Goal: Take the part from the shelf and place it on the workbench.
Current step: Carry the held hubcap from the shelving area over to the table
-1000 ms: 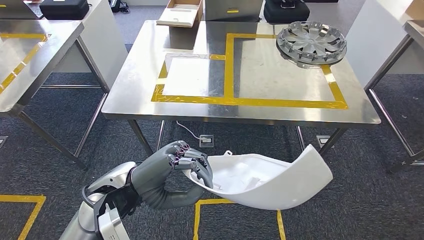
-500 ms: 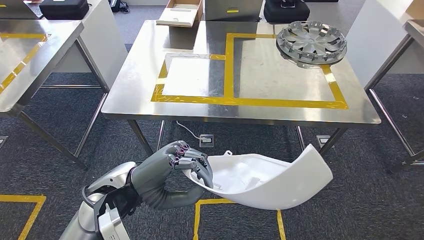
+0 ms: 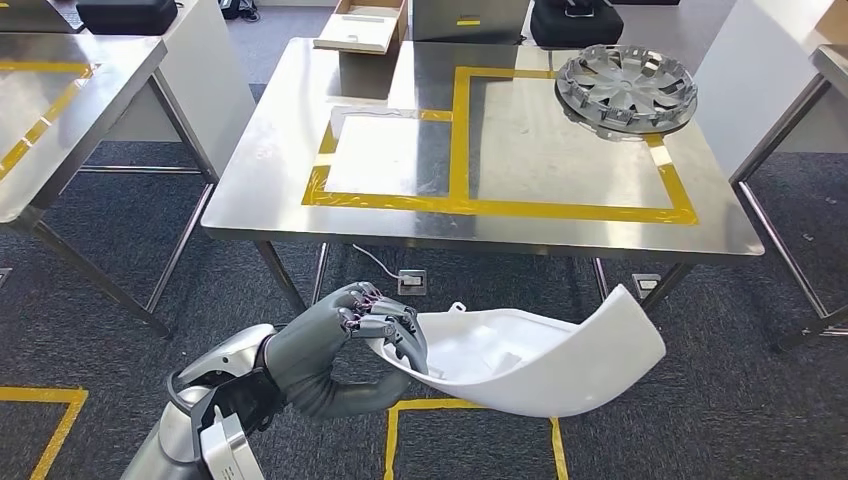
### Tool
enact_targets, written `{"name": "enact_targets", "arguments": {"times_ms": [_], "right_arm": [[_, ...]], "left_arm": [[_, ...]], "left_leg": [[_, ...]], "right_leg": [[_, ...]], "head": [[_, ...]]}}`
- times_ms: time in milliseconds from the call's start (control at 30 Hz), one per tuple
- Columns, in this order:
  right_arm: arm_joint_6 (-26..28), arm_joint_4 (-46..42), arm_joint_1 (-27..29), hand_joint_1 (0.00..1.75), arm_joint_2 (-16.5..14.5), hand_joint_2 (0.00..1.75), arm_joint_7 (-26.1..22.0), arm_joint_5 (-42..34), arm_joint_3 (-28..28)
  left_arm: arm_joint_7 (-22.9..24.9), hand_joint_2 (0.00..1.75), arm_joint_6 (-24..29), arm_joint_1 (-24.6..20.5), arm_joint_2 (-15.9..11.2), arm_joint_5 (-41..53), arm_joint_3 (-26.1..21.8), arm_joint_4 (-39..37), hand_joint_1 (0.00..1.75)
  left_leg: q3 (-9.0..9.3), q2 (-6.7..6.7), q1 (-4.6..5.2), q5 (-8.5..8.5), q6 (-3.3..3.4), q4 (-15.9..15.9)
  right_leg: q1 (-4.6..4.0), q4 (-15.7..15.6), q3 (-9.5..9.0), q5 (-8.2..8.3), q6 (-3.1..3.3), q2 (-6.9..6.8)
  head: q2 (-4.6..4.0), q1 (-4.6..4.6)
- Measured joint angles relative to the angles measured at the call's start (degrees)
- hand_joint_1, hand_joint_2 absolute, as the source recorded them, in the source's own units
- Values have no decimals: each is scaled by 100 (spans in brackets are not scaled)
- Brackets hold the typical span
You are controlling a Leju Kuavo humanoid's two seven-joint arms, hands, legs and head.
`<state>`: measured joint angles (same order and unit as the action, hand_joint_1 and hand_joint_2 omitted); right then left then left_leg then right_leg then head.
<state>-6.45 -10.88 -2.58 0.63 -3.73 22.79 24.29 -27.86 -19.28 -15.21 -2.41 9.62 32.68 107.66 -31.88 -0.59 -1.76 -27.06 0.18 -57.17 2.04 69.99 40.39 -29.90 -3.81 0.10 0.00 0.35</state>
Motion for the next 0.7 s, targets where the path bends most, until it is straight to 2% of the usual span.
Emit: {"name": "enact_targets", "arguments": {"times_ms": [33, 67, 100, 133, 167, 233, 267, 300, 367, 400, 433, 467, 500, 533, 567, 600, 633, 700], "right_arm": [[0, 1, -1, 0, -3, 0, 3, -5, 12], [0, 2, -3, 0, -15, 0, 6, -15, 27], [2, 4, -5, 0, -23, 0, 9, -26, 47], [4, 5, -4, 0, -31, 0, 13, -34, 65], [7, 7, -1, 0, -36, 0, 17, -40, 80], [10, 5, 7, 0, -31, 0, 19, -41, 100], [10, 4, 10, 0, -31, 0, 17, -41, 106], [11, 3, 9, 0, -31, 0, 15, -41, 112], [12, 2, 7, 0, -31, 0, 12, -41, 118], [13, 2, 8, 0, -31, 0, 12, -41, 119], [14, 2, 12, 0, -31, 0, 12, -41, 120], [15, 2, 17, 0, -31, 0, 13, -41, 121], [18, 2, 20, 0, -31, 0, 13, -41, 122], [21, 2, 20, 0, -32, 0, 13, -42, 123], [25, 3, 19, 0, -38, 0, 13, -43, 124], [28, 3, 14, 0, -42, 0, 12, -43, 125], [31, 3, 7, 0, -45, 0, 11, -42, 126], [39, 2, -9, 0, -46, 0, 10, -41, 129]], "left_arm": [[-1, 175, -3, 2, 3, 0, 0, 0, 175], [-6, 175, -8, 3, 7, 0, -1, -1, 175], [-11, 175, -17, 3, 14, 0, -1, -3, 175], [-18, 175, -26, 4, 20, 0, -1, -7, 175], [-25, 175, -33, 4, 24, -1, -1, -10, 175], [-37, 175, -41, 2, 31, -2, -2, -14, 175], [-42, 175, -43, -3, 33, -2, -3, -14, 175], [-46, 175, -44, -6, 34, -3, -3, -14, 175], [-52, 175, -48, -6, 32, -4, -4, -22, 175], [-53, 175, -50, -2, 30, -4, -4, -31, 175], [-54, 175, -52, 1, 28, -5, -4, -40, 175], [-55, 175, -54, 1, 27, -6, -4, -50, 175], [-57, 175, -56, 1, 27, -8, -4, -56, 175], [-61, 175, -59, 0, 27, -11, -4, -59, 175], [-66, 175, -61, -1, 27, -14, -4, -63, 175], [-69, 175, -65, -6, 28, -16, -5, -65, 175], [-73, 175, -70, -9, 30, -17, -5, -69, 175], [-74, 175, -82, -16, 34, -17, -7, -75, 175]], "left_leg": [[17, 1, -31, -53, -55, -44], [19, 4, -41, -109, -116, -98], [19, 6, -37, -154, -171, -139], [22, 10, -26, -185, -217, -158], [34, 15, -18, -199, -253, -151], [84, 16, -42, -235, -310, -128], [57, 16, -52, -298, -327, -227], [-43, 17, -53, -409, -332, -454], [-472, 20, -30, -715, -310, -1250], [-713, 21, -13, -816, -292, -1633], [-889, 22, 5, -812, -265, -1861], [-953, 24, 26, -679, -225, -1858], [-903, 28, 53, -437, -171, -1624], [-775, 36, 85, -149, -104, -1234], [-630, 47, 121, 50, -38, -867], [-497, 53, 150, 155, 5, -561], [-418, 59, 171, 172, 29, -390], [-355, 70, 187, 107, 45, -285]], "right_leg": [[36, -408, -173, 226, -48, -19], [52, -753, -329, 367, -67, -20], [59, -978, -430, 430, -43, -15], [56, -1065, -468, 412, 7, -6], [39, -1049, -468, 365, 84, 16], [36, -1038, -501, 321, 207, 25], [33, -1044, -536, 300, 258, 27], [28, -1051, -574, 278, 305, 29], [-2, -1057, -636, 224, 375, 29], [-25, -1057, -667, 195, 395, 31], [-50, -1057, -707, 161, 408, 35], [-72, -1057, -759, 123, 413, 45], [-93, -1057, -823, 80, 413, 57], [-108, -1058, -892, 32, 410, 69], [-127, -1060, -948, -15, 396, 78], [-139, -1060, -983, -54, 374, 89], [-140, -1068, -1000, -81, 345, 92], [-131, -1105, -1020, -105, 274, 93]], "head": [[0, 9], [0, 33], [0, 48], [0, 56], [0, 56], [0, 25], [0, 11], [0, -8], [0, -52], [0, -68], [0, -79], [0, -86], [0, -90], [0, -94], [0, -95], [0, -97], [0, -96], [0, -94]]}}
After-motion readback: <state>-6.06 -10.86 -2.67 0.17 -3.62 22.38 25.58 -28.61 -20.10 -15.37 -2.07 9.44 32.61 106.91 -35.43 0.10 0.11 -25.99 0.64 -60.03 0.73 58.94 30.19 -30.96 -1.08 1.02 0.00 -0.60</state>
